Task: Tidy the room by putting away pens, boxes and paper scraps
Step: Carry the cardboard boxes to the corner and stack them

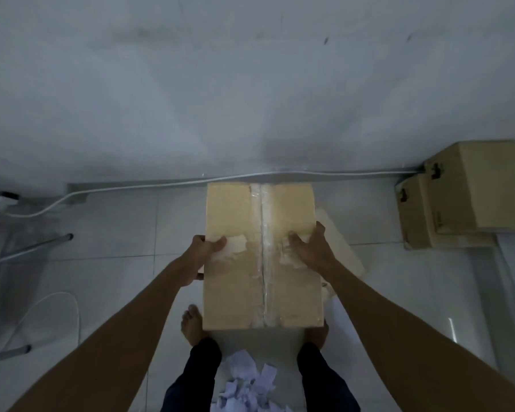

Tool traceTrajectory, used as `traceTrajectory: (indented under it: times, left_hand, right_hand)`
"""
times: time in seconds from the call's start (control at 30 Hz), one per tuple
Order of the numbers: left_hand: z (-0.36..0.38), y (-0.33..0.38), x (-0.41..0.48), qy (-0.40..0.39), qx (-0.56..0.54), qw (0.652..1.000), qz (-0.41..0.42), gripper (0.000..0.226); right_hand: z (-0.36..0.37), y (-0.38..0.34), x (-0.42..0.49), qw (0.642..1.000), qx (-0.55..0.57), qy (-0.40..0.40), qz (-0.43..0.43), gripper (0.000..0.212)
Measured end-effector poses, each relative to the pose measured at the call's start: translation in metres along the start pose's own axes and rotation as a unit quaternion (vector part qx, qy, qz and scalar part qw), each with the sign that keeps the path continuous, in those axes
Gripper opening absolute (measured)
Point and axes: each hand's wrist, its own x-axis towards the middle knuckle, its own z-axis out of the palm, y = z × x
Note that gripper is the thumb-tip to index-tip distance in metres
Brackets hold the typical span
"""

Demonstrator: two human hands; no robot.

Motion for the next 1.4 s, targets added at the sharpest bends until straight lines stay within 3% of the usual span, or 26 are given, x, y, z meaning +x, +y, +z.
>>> traceTrajectory:
  times: [0.37, 0.7, 0.8, 0.97, 1.23, 1.4]
  left_hand:
    - [0.023, 0.073, -0.152, 0.038, 0.039, 0.996, 0.075, 0.069]
    - [0.028, 0.115, -0.219, 0.024, -0.053, 0.985, 0.165, 0.086]
    - [0.031, 0.123, -0.234, 0.028, -0.063, 0.982, 0.178, 0.071]
    - [0.034, 0.136, -0.248, 0.024, -0.078, 0.982, 0.172, 0.066]
    - [0.044, 0.137, -0.252, -0.031, -0.123, 0.981, 0.146, 0.094]
    - [0.063, 0.141, -0.260, -0.090, -0.096, 0.978, 0.162, 0.054]
  right_hand:
    - [-0.100, -0.095, -0.096, 0.999, 0.003, 0.051, -0.018, 0.079]
    - [-0.160, -0.163, -0.136, 0.996, -0.020, 0.077, -0.038, 0.081]
    - [-0.169, -0.172, -0.144, 0.996, -0.018, 0.082, -0.041, 0.080]
    - [-0.186, -0.181, -0.152, 0.996, -0.028, 0.069, -0.041, 0.084]
    - [-0.196, -0.177, -0.163, 0.994, -0.042, 0.093, -0.029, 0.084]
    - [-0.212, -0.167, -0.172, 0.993, -0.020, 0.118, -0.022, 0.083]
